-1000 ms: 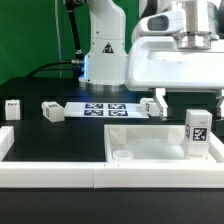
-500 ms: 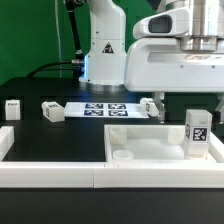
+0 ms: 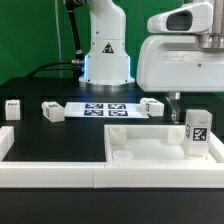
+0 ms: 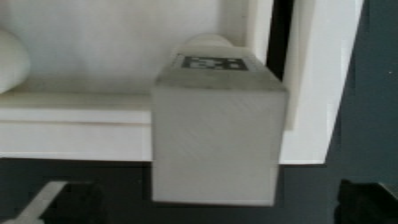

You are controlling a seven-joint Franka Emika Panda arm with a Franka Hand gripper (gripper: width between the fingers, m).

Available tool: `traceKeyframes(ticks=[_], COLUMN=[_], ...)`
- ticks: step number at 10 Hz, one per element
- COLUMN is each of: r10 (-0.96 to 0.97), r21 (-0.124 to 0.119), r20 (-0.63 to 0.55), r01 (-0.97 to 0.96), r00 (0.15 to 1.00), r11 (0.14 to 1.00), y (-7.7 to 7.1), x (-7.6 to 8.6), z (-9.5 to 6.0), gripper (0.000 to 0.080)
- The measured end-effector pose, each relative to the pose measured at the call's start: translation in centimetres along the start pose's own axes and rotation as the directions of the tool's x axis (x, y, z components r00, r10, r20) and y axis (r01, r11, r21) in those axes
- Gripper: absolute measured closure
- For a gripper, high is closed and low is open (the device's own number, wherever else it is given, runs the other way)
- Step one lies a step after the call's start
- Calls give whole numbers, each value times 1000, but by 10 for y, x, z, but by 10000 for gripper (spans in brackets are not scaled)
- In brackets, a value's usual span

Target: Assemble square table

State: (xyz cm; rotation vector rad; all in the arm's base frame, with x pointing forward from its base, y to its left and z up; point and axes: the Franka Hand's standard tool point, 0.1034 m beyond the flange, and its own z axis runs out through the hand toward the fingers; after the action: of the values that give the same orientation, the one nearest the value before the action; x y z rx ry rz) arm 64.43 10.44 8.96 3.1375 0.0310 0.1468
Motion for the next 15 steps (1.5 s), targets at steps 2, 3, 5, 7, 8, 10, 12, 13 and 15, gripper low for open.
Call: traceKeyframes(ticks=[2, 3, 5, 7, 8, 10, 12, 13, 15], r10=[42, 102, 256, 361, 455, 525, 487, 438, 86], r21=[0, 0, 1, 2, 3, 0, -4, -14, -33], r20=[0, 0, 0, 1, 3, 5, 11, 33, 51], r01=[-42, -102, -256, -361, -455, -525, -487, -437, -85], r00=[999, 995, 967, 932, 890, 851, 873, 899, 995], r11=[999, 995, 967, 932, 890, 851, 874, 899, 996], y=[0, 0, -1, -1, -3, -4, -3, 0, 7], x=[0, 0, 0, 0, -1, -2, -3, -3, 2], z=[0, 0, 0, 0, 1, 2, 2, -1, -11], gripper=[411, 542, 719, 774, 794, 797, 798, 716, 582])
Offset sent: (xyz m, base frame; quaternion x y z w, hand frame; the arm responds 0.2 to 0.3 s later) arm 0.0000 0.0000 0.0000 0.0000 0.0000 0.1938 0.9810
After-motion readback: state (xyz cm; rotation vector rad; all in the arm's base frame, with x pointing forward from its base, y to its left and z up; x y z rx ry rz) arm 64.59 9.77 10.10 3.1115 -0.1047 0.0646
